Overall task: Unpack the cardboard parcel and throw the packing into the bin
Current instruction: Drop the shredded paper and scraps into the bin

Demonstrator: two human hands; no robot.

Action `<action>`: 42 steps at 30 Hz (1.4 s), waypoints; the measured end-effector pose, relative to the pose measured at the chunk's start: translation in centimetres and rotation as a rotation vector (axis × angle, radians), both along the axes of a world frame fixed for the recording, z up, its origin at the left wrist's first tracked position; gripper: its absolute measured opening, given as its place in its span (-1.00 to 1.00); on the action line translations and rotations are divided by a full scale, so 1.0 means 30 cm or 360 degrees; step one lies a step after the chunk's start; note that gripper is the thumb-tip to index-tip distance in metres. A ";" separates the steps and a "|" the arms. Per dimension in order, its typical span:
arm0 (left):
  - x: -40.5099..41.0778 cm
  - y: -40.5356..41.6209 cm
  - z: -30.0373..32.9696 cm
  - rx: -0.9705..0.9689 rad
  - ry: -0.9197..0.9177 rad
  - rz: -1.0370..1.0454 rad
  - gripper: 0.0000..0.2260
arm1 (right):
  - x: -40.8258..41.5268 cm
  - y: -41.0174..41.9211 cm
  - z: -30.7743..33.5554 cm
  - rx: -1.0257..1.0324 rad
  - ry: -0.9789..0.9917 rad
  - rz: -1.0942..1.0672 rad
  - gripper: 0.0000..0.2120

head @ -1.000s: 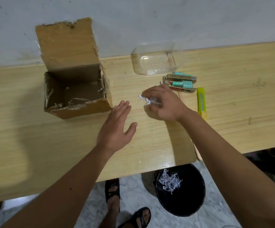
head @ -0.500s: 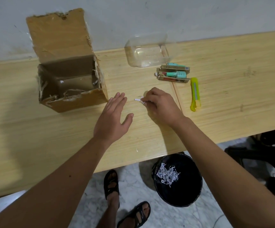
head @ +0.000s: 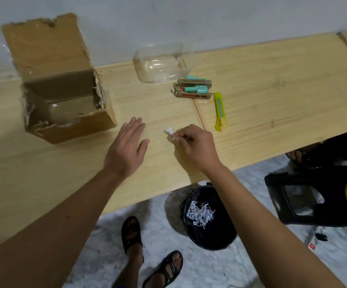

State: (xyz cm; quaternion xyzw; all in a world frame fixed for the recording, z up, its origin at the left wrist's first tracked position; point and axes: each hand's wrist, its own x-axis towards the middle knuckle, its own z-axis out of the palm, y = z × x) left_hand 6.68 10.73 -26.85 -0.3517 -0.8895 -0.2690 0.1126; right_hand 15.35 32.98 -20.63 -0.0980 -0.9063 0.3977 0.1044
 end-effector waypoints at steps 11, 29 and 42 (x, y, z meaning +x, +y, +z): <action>0.265 0.371 0.131 -0.0269 -0.0515 -0.0442 -0.47 | 0.452 0.177 0.020 -0.0261 -0.0106 -0.0506 -0.94; 0.379 0.478 0.075 -0.0390 -0.0215 -0.0416 -0.47 | 0.960 0.253 -0.260 -0.0317 -0.0489 -0.1000 -0.88; 0.392 0.468 0.078 -0.0364 -0.0186 -0.0455 -0.51 | 0.983 0.214 -0.253 -0.0282 -0.0552 -0.0964 -0.82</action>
